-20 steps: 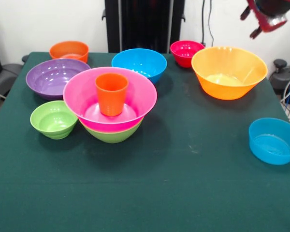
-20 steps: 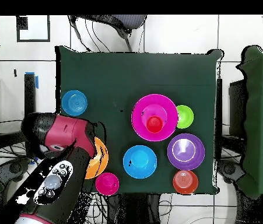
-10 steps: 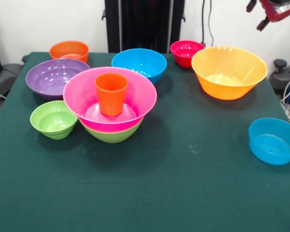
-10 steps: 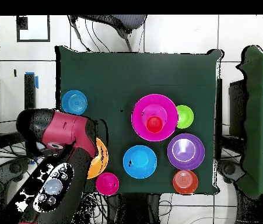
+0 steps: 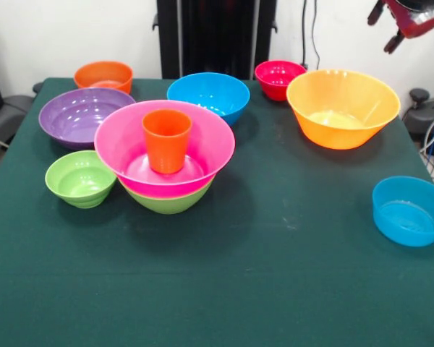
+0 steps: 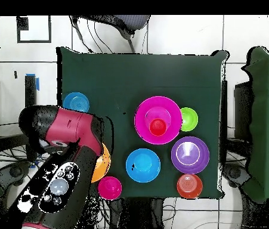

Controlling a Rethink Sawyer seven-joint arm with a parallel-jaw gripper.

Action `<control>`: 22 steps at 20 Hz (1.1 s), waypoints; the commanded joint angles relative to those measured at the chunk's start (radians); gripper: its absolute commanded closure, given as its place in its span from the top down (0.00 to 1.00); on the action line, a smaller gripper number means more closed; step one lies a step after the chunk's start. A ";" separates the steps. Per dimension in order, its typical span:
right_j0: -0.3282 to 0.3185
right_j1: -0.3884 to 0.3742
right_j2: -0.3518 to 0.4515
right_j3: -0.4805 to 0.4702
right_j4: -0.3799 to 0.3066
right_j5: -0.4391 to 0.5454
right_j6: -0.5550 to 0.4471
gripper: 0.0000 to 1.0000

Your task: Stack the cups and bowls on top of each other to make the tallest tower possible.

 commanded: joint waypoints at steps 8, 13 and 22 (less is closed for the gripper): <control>-0.046 0.081 0.172 -0.080 0.048 -0.251 0.108 1.00; -0.046 0.101 0.191 -0.106 0.048 -0.293 0.099 1.00; -0.057 0.145 0.202 -0.152 0.035 -0.326 0.106 1.00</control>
